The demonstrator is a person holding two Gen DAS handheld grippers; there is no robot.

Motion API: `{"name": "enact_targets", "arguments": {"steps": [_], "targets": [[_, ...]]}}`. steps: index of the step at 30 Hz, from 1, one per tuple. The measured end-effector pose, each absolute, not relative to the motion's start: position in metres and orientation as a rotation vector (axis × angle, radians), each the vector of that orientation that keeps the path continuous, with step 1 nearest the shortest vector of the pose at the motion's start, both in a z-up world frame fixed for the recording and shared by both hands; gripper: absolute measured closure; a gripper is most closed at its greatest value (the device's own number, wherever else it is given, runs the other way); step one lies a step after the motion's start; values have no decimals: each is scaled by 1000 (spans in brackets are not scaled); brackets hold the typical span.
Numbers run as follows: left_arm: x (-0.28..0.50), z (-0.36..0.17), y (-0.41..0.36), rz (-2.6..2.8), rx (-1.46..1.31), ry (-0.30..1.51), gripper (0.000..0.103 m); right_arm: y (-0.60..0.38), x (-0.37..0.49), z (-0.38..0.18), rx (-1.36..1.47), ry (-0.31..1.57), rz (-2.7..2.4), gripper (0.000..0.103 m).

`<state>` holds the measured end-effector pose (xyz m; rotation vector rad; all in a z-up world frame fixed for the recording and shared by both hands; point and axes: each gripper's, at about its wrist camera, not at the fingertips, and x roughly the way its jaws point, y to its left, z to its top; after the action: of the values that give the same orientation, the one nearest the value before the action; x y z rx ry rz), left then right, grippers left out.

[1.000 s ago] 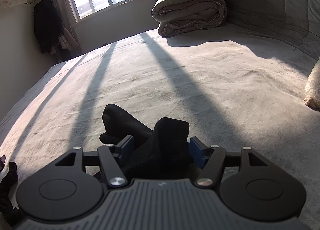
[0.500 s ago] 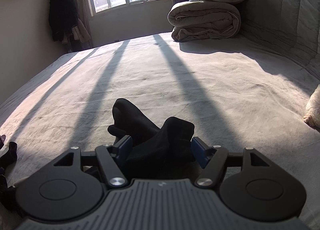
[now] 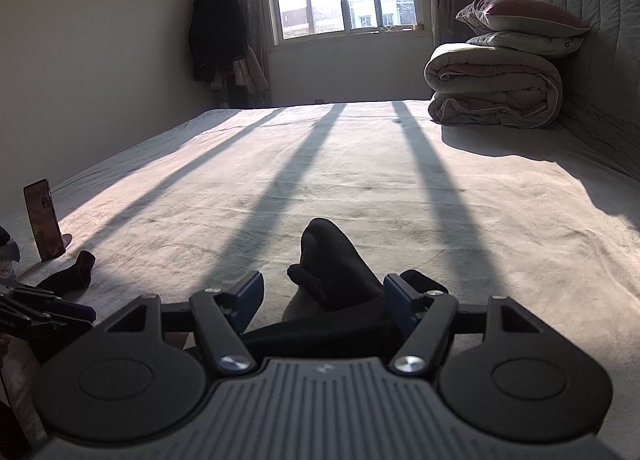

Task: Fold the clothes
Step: 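Grasp the beige fleece with the left gripper while the right gripper grasps its black edge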

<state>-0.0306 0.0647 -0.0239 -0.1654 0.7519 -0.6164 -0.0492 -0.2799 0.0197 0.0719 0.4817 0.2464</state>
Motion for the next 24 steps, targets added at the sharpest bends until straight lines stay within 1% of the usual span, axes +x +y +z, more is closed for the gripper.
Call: {"name": "enact_targets", "arguments": {"steps": [6,8,10,11,12,13,15,18,24], "targets": [[-25,-29,59,-664,-198,790,51,-273,-59,18,63,507,419,33],[-23,-31,56,-675,-200,803,53,-267,-63,16,66,521,489,33],[-22,-32,51,-703,-199,819,59,-258,-65,14,62,537,554,33],[-22,-32,49,-723,-200,828,60,-253,-66,13,62,545,584,33],[-22,-33,46,-746,-204,841,63,-248,-67,12,56,554,612,33],[-22,-34,43,-772,-208,853,69,-242,-67,12,50,562,640,33],[-26,-33,38,-796,-197,853,74,-233,-70,12,27,566,675,33],[-41,-28,32,-814,-134,808,74,-229,-67,13,91,605,717,33],[-61,-18,37,-853,-104,709,74,-222,-59,14,220,683,801,33]]}}
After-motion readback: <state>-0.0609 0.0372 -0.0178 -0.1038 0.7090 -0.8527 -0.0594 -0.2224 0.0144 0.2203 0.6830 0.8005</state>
